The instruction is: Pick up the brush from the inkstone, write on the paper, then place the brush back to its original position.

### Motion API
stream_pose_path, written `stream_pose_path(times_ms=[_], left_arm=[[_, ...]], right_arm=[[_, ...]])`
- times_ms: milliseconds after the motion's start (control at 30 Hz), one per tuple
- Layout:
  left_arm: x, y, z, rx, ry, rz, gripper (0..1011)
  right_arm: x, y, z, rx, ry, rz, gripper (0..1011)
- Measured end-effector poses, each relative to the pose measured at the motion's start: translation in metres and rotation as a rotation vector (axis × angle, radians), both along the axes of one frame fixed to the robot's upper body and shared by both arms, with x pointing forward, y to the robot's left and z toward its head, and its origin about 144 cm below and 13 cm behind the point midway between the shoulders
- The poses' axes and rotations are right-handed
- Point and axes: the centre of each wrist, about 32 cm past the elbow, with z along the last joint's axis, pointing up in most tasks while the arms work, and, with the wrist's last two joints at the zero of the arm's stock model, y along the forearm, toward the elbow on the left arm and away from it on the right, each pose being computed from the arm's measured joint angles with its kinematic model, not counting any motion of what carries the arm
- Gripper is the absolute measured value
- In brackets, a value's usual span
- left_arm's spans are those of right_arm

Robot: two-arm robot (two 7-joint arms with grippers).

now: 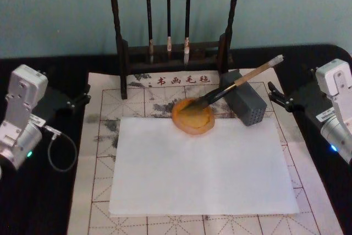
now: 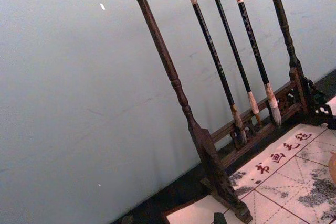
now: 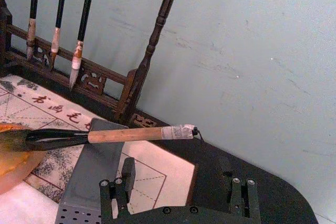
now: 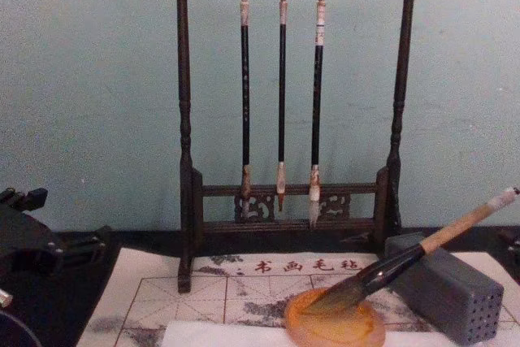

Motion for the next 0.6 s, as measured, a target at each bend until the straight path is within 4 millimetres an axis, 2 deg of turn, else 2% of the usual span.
stream_pose_path(times_ms=[600], left_arm=[[0.0, 0.0, 0.0, 0.0, 0.0, 0.0, 1001]], right_arm=[[0.0, 0.0, 0.0, 0.0, 0.0, 0.0, 1000]])
